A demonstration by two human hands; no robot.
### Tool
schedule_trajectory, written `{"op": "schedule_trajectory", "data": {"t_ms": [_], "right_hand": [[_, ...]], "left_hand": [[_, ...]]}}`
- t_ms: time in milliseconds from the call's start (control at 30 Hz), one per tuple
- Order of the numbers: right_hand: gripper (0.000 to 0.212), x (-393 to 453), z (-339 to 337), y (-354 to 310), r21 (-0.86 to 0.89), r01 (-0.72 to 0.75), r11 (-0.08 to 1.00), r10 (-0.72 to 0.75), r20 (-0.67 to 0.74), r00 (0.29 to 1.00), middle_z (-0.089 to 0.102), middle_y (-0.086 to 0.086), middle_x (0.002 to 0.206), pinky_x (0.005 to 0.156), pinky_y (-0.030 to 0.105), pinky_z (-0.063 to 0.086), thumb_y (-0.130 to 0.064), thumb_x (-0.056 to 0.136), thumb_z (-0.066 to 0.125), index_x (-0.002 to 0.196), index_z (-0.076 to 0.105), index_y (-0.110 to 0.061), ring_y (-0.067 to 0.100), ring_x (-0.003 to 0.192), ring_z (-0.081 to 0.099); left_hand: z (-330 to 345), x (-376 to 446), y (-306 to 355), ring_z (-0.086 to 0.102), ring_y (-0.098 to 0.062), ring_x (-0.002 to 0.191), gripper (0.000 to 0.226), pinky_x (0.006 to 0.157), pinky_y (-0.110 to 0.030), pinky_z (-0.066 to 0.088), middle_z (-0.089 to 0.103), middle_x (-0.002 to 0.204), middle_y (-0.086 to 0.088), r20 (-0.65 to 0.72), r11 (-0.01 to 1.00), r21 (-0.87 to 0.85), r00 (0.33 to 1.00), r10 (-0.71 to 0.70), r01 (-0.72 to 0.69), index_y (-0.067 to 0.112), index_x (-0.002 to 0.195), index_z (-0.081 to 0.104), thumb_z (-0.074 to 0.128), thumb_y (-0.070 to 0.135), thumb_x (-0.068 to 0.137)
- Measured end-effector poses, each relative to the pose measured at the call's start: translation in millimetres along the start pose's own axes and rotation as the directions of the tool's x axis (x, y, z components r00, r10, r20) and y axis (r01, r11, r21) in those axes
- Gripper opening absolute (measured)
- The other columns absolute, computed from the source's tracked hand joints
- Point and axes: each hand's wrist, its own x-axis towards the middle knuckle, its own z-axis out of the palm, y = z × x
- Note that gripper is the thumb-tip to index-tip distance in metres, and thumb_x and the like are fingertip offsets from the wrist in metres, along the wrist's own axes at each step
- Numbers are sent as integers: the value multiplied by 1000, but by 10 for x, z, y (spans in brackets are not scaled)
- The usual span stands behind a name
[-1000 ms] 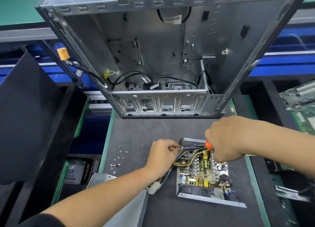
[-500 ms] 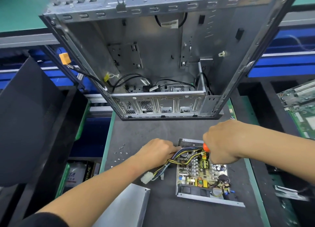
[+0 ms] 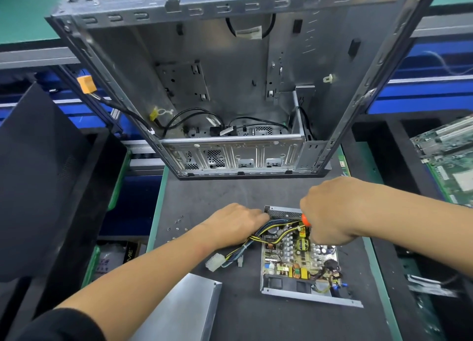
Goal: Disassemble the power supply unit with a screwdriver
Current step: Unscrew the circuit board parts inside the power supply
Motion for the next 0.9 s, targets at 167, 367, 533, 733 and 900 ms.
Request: {"op": "schedule_trajectory", "data": {"t_ms": [167,367,533,733,900], "right_hand": [[24,-5,-74,-29,-39,21,999,-24,-68,997,37,1,71,66,30,42,-9,88,48,71,33,-16,24,68,45],[4,53,-78,-4,-50,16,999,-26,-192,981,40,-2,75,69,33,46,-14,94,50,96,51,-17,24,72,45],[35,44,-119,-2,-35,1,999,-8,-212,977,33,-1,68,63,31,44,-10,89,53,66,27,-19,15,53,34],[32,78,-161,7,-25,2,1000,-8,-239,971,33,0,69,59,30,39,-14,92,47,67,28,-19,13,53,33],[32,69,-184,36,-7,7,1000,-8,-246,969,36,0,67,53,28,38,-10,87,52,64,31,-18,14,52,36]], "left_hand": [[-51,-17,-4,59,-35,63,18,48,-35,29,59,84,-13,-32,997,44,998,62,-61,5,104,52,47,2,87],[208,-132,101,60,-33,72,15,60,-41,47,62,89,-10,-254,909,-375,922,-291,183,5,97,58,54,19,93],[319,-96,100,50,2,62,8,60,-12,40,53,69,16,-171,655,-701,825,-539,282,20,92,67,67,26,87],[358,-45,120,48,0,57,6,60,-16,38,57,62,15,-96,500,-815,784,-614,292,26,79,69,70,22,84],[344,-8,144,46,-1,53,8,57,-19,40,58,61,13,-58,448,-830,747,-662,333,23,76,69,72,27,82]]}}
